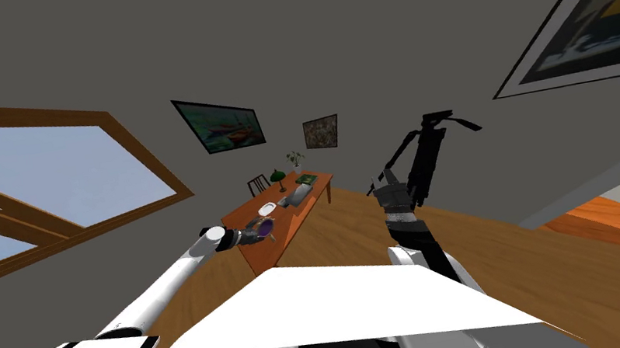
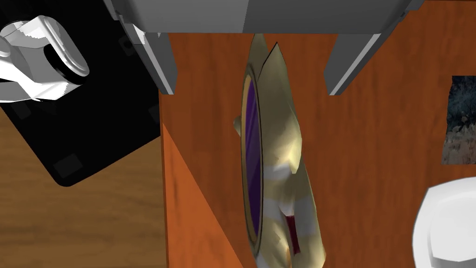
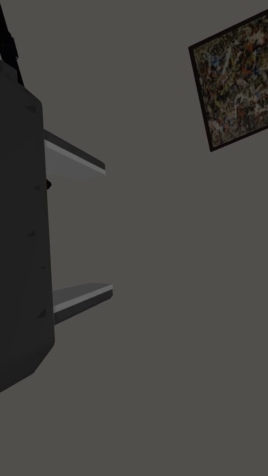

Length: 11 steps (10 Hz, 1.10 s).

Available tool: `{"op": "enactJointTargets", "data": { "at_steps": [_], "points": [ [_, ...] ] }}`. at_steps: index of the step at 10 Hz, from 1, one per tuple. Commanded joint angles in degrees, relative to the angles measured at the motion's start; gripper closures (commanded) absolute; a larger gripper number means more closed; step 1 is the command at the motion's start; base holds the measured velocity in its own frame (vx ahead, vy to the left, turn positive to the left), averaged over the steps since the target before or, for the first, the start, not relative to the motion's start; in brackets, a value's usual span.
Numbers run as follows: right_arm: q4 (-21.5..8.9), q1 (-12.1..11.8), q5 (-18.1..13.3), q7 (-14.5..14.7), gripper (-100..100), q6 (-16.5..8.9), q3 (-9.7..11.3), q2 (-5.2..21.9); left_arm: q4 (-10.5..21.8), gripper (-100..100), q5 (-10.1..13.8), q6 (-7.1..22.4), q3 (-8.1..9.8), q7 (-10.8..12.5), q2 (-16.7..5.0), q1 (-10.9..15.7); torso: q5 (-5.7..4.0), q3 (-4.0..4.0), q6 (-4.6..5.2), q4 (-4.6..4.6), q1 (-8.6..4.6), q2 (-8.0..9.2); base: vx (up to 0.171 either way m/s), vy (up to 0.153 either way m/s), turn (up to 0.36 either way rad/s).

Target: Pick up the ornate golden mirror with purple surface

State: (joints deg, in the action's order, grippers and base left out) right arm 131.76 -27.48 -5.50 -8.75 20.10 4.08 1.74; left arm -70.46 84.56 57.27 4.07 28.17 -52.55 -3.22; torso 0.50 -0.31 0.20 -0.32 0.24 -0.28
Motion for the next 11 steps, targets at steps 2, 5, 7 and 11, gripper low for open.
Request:
{"op": "enactJointTargets", "data": {
  "at_steps": [2,5,7,11],
  "points": [
    [0.0,0.0,0.0,0.0,0,0.0,0.0,0.0,-0.01,100,0.0,0.01,0.0,0.0,0.0,-0.01,0.0,-0.09,0.01,-0.04,0.0,-0.15,-0.005,0.0,0.005],
    [0.0,-0.01,0.0,0.0,0,0.0,0.0,0.0,-0.03,100,0.03,0.06,-0.02,0.02,0.02,-0.01,0.01,-0.16,-0.01,-0.06,0.03,-0.26,0.0,0.0,0.0],
    [0.0,-0.01,0.0,0.0,0,0.0,0.0,0.0,-1.83,100,0.15,0.39,-0.76,0.19,-0.25,-0.38,0.01,-0.17,-0.01,-0.07,0.05,-0.27,0.037,0.006,0.124],
    [0.01,-0.02,0.0,0.0,0,0.01,0.0,0.0,-7.36,100,0.73,1.2,-2.2,0.63,-1.4,-1.94,0.02,-0.39,-0.04,-0.16,0.08,-0.65,0.111,0.003,0.255]
  ]
}}
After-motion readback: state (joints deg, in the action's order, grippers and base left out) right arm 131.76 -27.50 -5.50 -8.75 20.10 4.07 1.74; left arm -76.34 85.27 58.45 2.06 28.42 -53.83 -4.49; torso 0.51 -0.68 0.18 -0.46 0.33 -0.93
